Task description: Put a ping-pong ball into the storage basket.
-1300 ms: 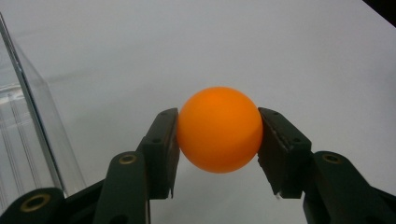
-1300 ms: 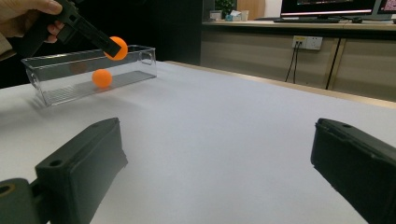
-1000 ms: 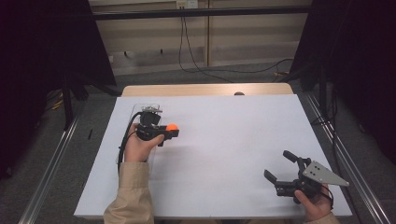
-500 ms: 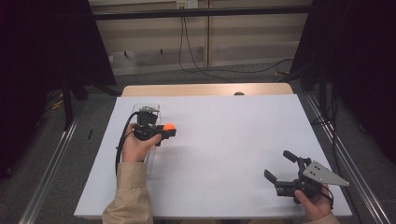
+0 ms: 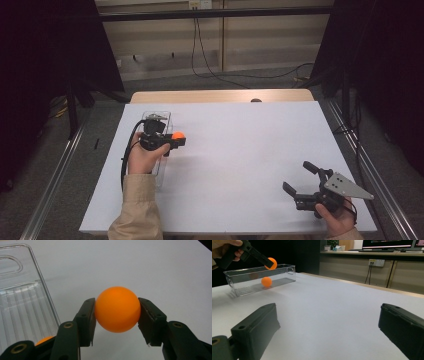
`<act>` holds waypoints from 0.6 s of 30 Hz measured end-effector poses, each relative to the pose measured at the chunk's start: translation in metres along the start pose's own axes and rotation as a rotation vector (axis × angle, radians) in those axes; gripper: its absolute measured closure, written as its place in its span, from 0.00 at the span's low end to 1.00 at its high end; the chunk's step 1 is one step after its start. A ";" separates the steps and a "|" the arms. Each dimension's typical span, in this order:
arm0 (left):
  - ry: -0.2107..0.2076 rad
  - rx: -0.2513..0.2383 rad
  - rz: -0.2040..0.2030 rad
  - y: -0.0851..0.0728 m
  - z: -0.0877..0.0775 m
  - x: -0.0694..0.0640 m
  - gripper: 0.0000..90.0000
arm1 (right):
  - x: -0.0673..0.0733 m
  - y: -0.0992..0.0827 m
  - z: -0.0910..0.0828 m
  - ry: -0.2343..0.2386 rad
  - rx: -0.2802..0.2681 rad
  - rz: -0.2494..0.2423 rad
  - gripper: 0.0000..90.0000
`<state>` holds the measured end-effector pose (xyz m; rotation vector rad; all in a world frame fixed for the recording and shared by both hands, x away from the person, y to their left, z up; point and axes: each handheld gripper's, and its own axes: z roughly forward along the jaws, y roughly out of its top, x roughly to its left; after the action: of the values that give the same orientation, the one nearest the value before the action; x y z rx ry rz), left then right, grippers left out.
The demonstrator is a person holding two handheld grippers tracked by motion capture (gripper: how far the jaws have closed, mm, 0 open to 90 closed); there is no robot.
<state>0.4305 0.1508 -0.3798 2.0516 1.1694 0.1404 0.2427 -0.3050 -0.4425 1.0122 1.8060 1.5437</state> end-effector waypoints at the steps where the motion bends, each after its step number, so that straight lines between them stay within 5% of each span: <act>1: -0.001 0.001 0.002 0.000 0.000 0.000 0.57 | 0.000 0.000 0.000 0.000 0.000 0.000 0.02; 18: 0.013 -0.011 -0.007 -0.001 -0.005 0.004 0.57 | 0.000 0.000 0.000 0.000 0.002 -0.003 0.02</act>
<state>0.4299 0.1575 -0.3778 2.0397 1.1815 0.1566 0.2428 -0.3051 -0.4426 1.0103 1.8087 1.5402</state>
